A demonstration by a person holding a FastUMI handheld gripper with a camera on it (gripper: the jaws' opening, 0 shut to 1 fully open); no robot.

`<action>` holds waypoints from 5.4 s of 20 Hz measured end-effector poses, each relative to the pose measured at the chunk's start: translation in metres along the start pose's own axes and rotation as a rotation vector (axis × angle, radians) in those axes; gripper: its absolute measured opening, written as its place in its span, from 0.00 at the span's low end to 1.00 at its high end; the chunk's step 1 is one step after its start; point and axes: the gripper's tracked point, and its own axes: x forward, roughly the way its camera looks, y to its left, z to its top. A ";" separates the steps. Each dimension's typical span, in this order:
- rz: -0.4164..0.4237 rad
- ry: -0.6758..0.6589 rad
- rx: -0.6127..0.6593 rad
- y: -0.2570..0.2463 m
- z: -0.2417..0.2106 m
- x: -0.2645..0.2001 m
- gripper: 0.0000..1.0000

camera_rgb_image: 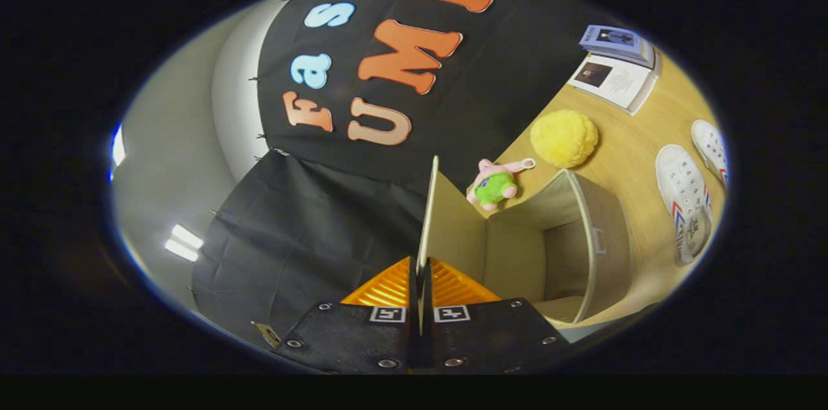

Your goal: Open the storage box then place both shoes into the box .Put the left shoe in first, then the right shoe, with the right side of both shoes facing outward in a uniform manner.

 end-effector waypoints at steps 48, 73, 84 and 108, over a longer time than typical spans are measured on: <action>-0.786 -0.277 -0.649 -0.218 0.098 -0.106 0.98; -0.898 0.059 -0.353 -0.363 0.036 -0.095 0.21; -0.851 -0.033 -0.367 -0.298 0.062 -0.095 0.00; -0.567 -0.040 -0.539 -0.097 0.017 0.059 0.00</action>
